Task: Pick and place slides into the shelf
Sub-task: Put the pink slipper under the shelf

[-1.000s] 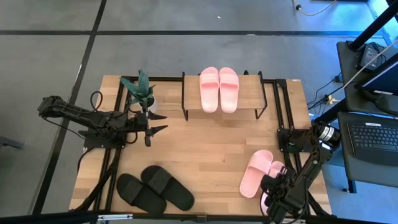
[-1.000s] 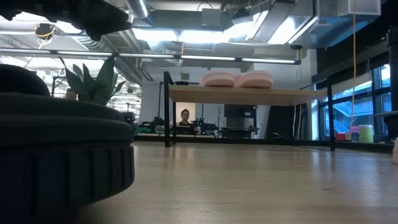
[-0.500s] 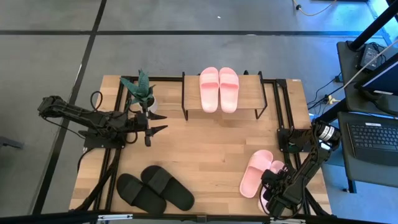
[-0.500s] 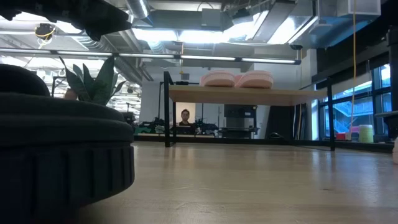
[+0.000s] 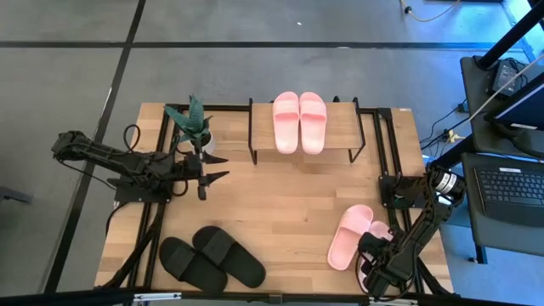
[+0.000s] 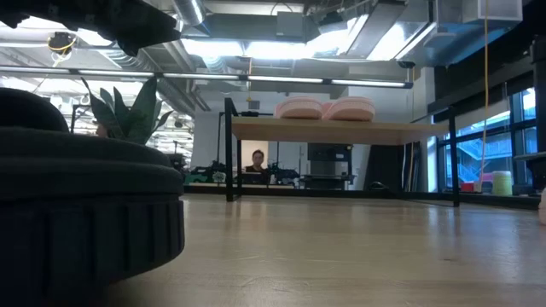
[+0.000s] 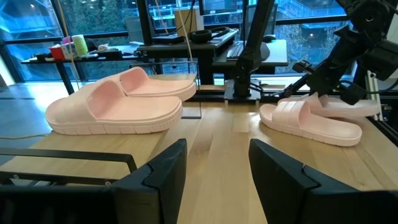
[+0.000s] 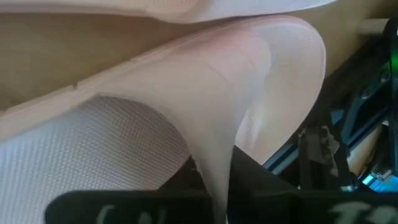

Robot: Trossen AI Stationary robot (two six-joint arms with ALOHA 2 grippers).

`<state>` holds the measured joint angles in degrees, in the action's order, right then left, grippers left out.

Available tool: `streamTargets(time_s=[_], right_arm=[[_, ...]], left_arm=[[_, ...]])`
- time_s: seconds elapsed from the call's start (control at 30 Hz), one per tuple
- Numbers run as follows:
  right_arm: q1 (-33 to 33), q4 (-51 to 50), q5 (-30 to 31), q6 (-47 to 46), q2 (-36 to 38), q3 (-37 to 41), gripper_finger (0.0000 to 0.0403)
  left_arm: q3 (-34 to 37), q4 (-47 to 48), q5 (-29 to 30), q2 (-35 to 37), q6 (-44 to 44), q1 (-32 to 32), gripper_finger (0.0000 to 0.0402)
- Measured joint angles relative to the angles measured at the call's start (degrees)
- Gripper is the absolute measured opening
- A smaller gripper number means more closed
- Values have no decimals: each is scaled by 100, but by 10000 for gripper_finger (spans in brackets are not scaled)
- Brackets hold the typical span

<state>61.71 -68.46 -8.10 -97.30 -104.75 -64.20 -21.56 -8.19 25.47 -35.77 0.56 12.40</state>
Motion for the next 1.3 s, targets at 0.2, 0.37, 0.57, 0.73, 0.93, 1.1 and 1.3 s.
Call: streamTargets(time_s=[0.2,0.37,0.57,0.73,0.93,1.1,1.3], right_arm=[[-5,-61,-167,-102,2,-6,11],[-4,-442,-380,-105,2,-294,11],[0,-1809,-426,-154,4,-1176,11],[-5,-2236,224,-169,107,-1746,11],[-402,-2184,1342,46,111,-1821,11],[-966,-2170,2002,1010,107,-1790,10],[-1883,-1926,2892,2648,107,-1790,10]], left_arm=[[0,0,0,0,0,0,166],[0,0,0,0,0,0,166],[0,0,0,0,2,0,166],[0,-1,0,1,2,0,166],[0,-3,2,2,5,-2,166],[0,-4,2,2,4,0,166],[0,-2,2,2,4,-1,166]])
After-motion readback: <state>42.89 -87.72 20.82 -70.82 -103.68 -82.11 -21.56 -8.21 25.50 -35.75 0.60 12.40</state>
